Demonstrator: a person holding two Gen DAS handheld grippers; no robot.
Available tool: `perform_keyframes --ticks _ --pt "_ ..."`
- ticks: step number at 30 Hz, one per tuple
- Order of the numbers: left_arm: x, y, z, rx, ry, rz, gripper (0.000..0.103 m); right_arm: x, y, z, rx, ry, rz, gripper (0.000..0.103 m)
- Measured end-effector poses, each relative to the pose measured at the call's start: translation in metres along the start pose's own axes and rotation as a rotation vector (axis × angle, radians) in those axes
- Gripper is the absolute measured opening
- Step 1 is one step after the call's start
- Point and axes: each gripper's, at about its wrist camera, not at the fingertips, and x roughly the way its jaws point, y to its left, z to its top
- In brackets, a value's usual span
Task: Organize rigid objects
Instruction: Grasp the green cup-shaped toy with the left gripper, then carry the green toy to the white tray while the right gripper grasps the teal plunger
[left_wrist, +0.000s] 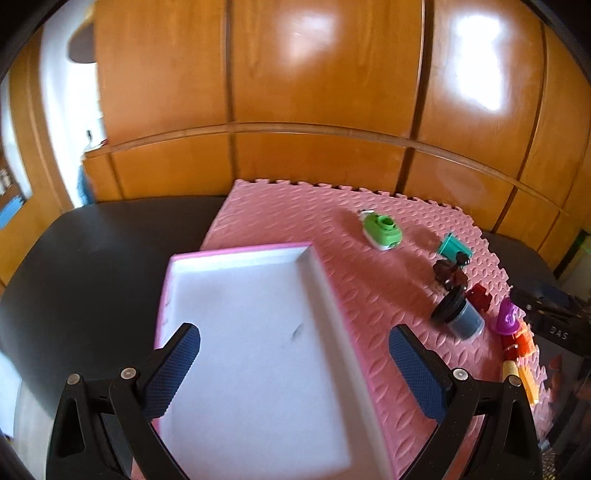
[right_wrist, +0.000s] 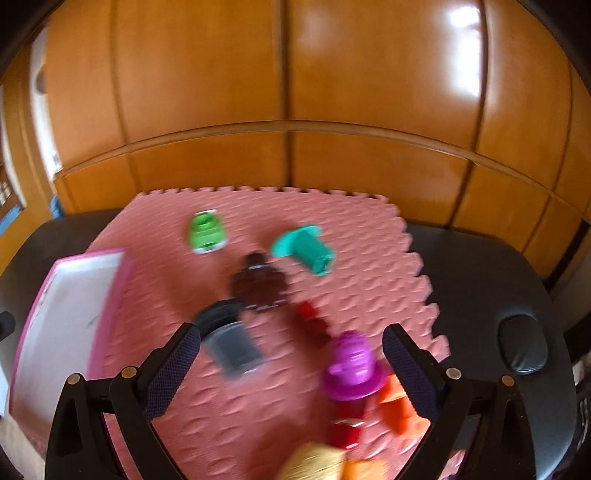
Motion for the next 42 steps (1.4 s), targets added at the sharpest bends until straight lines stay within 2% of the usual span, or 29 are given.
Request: perform_keyframes --ticks 5,9,16,24,28,30,31,36,42 --pt "0.037 -0.023 0.034 -0.005 0.049 -0.045 0.103 0.005 -0.027 -0.002 0.105 -0.013 0.027 0.101" --pt "0.07 -0.046 0.059 -0.011 0.085 -0.07 0.103 0.009 -0.033 -0.001 0.126 0.004 0.046 0.101" --pt "0.14 -0.091 0.097 0.031 0.13 -0.043 0.103 0.008 -0.046 0.003 0.187 0.01 0.091 0.101" --pt "0.21 -0.11 0.115 0.007 0.213 -0.025 0.101 0.007 -0.054 0.006 0.236 0.017 0.118 0.101" --pt "0.239 -0.116 0.118 0.007 0.252 -0.012 0.086 0.006 -0.053 0.007 0.237 0.016 0.127 0.101" --pt "0.249 -0.118 0.118 0.001 0.274 -0.04 0.061 0.005 -0.052 0.007 0.234 0.015 0.129 0.101" --pt "0.253 -0.118 0.116 0.001 0.288 -0.05 0.053 0.005 -0.052 0.007 0.233 0.016 0.128 0.101" --pt "0.243 -0.108 0.105 -0.006 0.263 -0.058 0.052 0.008 -0.054 0.006 0.234 0.03 0.122 0.096" --pt "0.195 -0.094 0.091 0.036 0.211 -0.093 0.052 0.013 -0.054 0.003 0.231 0.052 0.114 0.093"
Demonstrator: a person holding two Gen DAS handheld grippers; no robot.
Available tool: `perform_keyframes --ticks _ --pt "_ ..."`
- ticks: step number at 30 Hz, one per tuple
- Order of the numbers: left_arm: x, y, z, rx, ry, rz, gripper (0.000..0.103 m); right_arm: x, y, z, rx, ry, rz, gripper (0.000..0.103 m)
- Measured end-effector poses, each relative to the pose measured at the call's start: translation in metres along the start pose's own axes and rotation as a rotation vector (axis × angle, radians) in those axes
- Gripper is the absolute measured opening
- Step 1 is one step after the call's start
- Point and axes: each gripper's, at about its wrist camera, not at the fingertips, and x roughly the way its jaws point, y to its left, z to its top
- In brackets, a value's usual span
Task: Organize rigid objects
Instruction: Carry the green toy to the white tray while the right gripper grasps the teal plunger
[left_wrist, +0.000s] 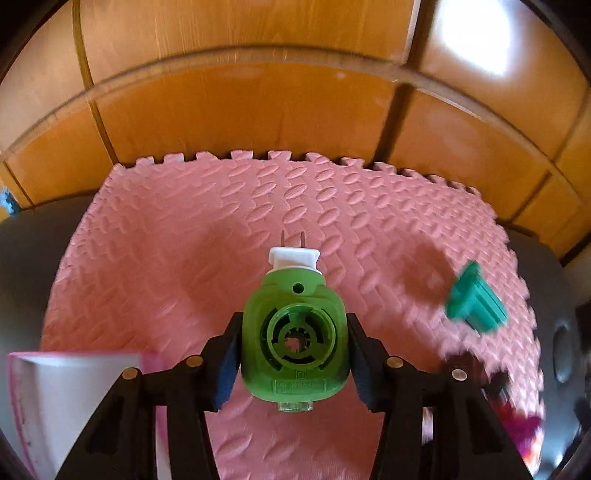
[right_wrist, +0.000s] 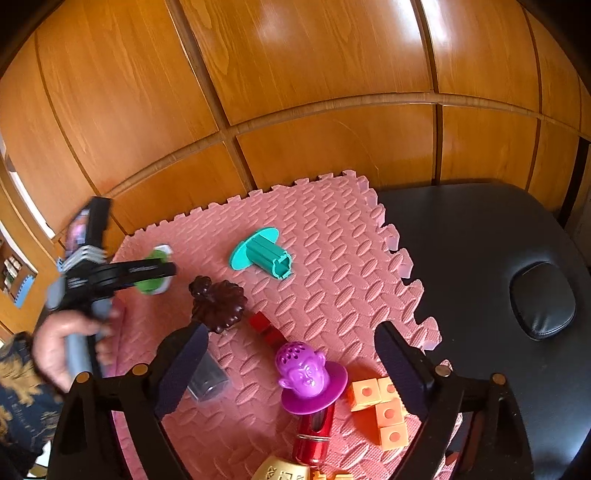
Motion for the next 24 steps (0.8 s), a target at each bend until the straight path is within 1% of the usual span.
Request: perform_keyframes --ticks 3,4,7,11,14,18,22,23,24 --pt "-0.035 0.005 -0.02 0.04 -0.047 -0.028 0.052 0.004 0.0 -0.001 -0.004 0.018 -0.002 0.088" --pt "-0.044 0.004 -0.021 0.048 -0.057 -0.035 0.052 0.005 -0.001 0.0 0.0 0.026 0.001 0.088" --pt "-0.072 0.012 -0.033 0.055 -0.083 -0.064 0.052 0.005 -0.001 0.007 0.02 0.044 0.053 0.087" --pt "-0.101 0.028 -0.048 0.038 -0.097 -0.084 0.053 0.01 0.006 0.036 -0.002 0.042 0.067 0.088" --pt "-0.116 0.043 -0.06 0.017 -0.114 -0.09 0.052 0.03 0.017 0.06 -0.068 0.057 0.056 0.088" --pt "-0.132 0.067 -0.073 0.0 -0.138 -0.084 0.053 0.074 0.033 0.085 -0.2 0.151 0.027 0.087" --pt "-0.143 0.096 -0.086 -0.047 -0.133 -0.089 0.053 0.119 0.042 0.094 -0.314 0.269 -0.015 0.087" --pt "-0.145 0.102 -0.089 -0.054 -0.128 -0.088 0.053 0.127 0.044 0.093 -0.336 0.291 -0.022 0.085" --pt "-0.147 0.11 -0.092 -0.063 -0.125 -0.086 0.053 0.133 0.046 0.093 -0.354 0.309 -0.022 0.08"
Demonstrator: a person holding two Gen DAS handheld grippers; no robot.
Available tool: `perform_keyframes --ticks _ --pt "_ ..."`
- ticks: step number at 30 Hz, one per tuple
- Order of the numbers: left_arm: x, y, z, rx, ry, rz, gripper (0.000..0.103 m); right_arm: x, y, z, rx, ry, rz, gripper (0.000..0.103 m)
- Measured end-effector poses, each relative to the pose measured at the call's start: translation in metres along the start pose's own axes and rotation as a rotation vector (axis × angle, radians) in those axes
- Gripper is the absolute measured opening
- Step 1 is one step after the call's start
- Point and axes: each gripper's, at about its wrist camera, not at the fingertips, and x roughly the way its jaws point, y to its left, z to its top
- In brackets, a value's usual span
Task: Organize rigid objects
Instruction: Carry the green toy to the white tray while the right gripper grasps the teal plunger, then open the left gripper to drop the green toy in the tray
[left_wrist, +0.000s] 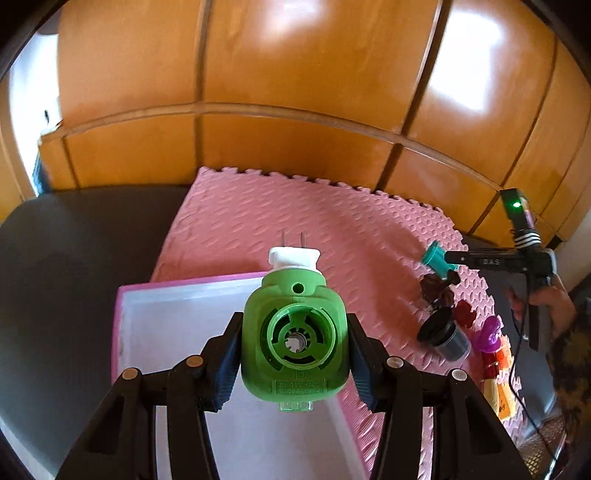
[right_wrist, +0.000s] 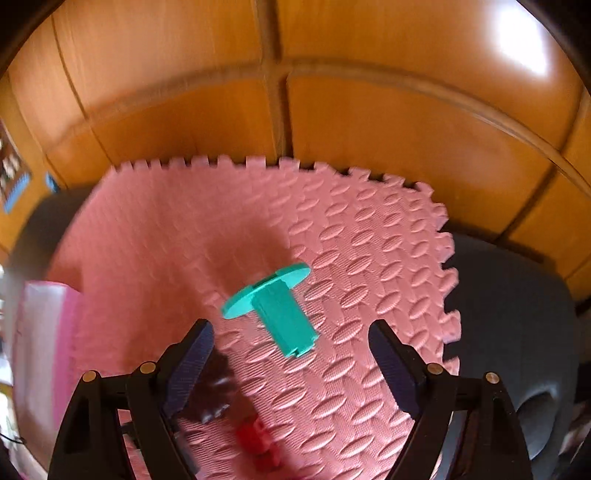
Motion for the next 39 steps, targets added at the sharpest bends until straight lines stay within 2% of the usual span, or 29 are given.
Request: perform_keyframes --ticks 2,3,4,5,6,8,12,14,18,20,26,29,31,37,39 --pt "-0.004 0.015 -0.005 -0.032 0.018 0.011 0.053 0.015 0.005 0.001 -0.045 0.047 -0.007 0.074" --pt "-0.008 0.026 -0.007 -0.073 0.036 -0.009 0.053 0.022 0.006 0.002 -0.063 0.068 -0.012 0.069" --pt "-0.009 0.032 -0.008 -0.101 0.043 -0.028 0.053 0.025 0.007 0.003 -0.06 0.068 0.02 0.068" --pt "-0.01 0.037 -0.008 -0.129 0.048 -0.043 0.053 0.026 0.007 0.004 -0.051 0.06 0.028 0.058" --pt "-0.01 0.041 -0.009 -0.144 0.048 -0.047 0.053 0.026 0.008 0.006 -0.045 0.046 0.016 0.037" --pt "-0.012 0.044 -0.009 -0.165 0.043 -0.041 0.052 0.033 0.008 0.007 -0.03 0.063 0.017 0.03" --pt "-0.03 0.046 -0.003 -0.187 0.025 -0.066 0.053 0.05 0.006 0.003 -0.006 0.105 0.023 0.03" --pt "-0.045 0.053 0.001 -0.212 0.008 -0.083 0.053 0.049 0.006 0.002 -0.012 0.086 0.013 0.03" --pt "-0.078 0.072 0.001 -0.228 -0.046 -0.033 0.052 0.05 0.009 0.001 -0.008 0.081 0.008 0.03" --pt "-0.08 0.079 -0.002 -0.219 -0.051 0.0 0.052 0.05 0.009 0.002 -0.006 0.086 0.001 0.03" --pt "-0.026 0.096 -0.016 -0.185 0.051 0.019 0.052 0.052 0.016 0.007 -0.007 0.099 -0.032 0.029" --pt "0.006 0.098 -0.022 -0.134 0.095 0.065 0.052 0.045 0.019 0.006 -0.004 0.077 -0.078 0.029" --pt "0.023 0.098 -0.022 -0.097 0.1 0.103 0.052 0.036 0.018 0.004 0.008 0.051 -0.094 0.029" --pt "0.047 0.103 -0.011 -0.046 0.053 0.111 0.053 0.001 0.015 0.002 0.04 -0.036 -0.132 0.029" --pt "0.054 0.103 -0.011 -0.032 0.071 0.125 0.053 -0.011 0.015 -0.002 0.037 -0.066 -0.139 0.029"
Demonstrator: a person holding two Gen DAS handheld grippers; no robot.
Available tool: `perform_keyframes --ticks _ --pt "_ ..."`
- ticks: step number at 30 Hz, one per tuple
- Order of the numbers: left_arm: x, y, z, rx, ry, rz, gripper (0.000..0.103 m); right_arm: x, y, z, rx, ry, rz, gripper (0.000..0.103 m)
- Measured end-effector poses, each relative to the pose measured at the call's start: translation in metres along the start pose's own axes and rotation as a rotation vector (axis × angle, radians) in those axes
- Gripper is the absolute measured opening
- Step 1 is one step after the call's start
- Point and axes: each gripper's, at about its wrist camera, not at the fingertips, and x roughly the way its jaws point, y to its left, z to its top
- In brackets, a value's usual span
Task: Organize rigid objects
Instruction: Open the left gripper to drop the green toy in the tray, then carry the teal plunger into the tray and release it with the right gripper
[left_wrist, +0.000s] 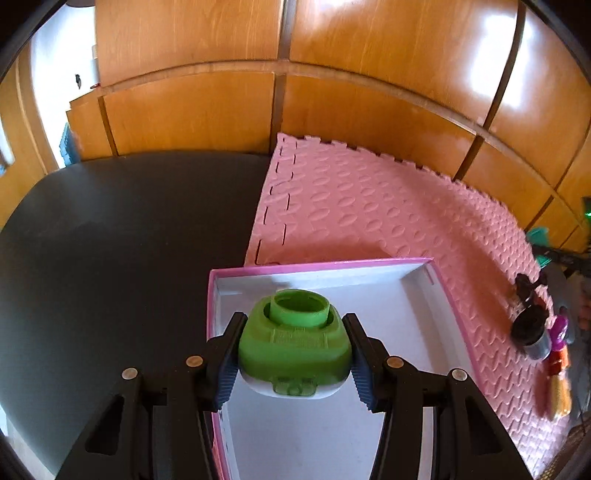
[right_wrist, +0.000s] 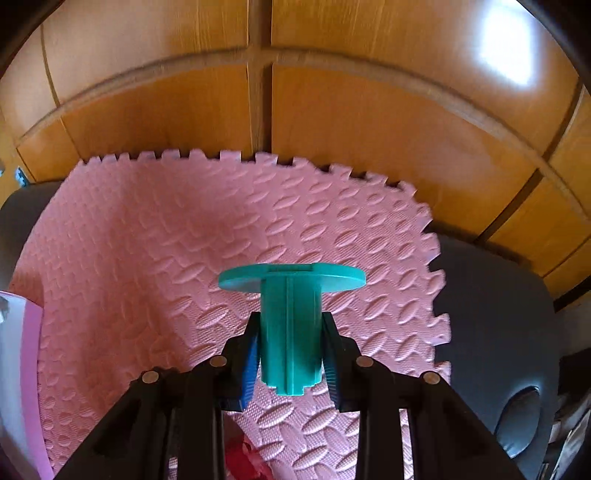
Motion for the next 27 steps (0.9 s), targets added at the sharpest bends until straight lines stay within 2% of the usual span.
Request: perform_keyframes --ticks 2,7,10,14,20,27 --pt "0.002 0.0 -0.002 -0.003 0.017 0.037 0.066 -0.018 0.002 -0.004 -0.006 -0.037 0.004 0.029" --pt "-0.015 0.003 -0.013 -0.026 -0.005 0.003 0.073 -0.047 0.017 -0.018 -0.038 -0.086 0.03 0.029" --pt "-0.032 0.003 -0.02 -0.043 -0.043 0.031 0.081 -0.06 0.03 -0.027 -0.046 -0.105 0.057 0.029" --pt "-0.059 0.005 -0.032 -0.083 -0.083 0.073 0.083 -0.077 0.055 -0.042 -0.057 -0.127 0.119 0.029" --pt "-0.098 -0.003 -0.061 -0.084 -0.146 0.165 0.083 -0.094 0.104 -0.073 -0.097 -0.141 0.234 0.029" --pt "-0.13 -0.013 -0.098 -0.095 -0.212 0.203 0.084 -0.094 0.164 -0.111 -0.151 -0.117 0.347 0.029"
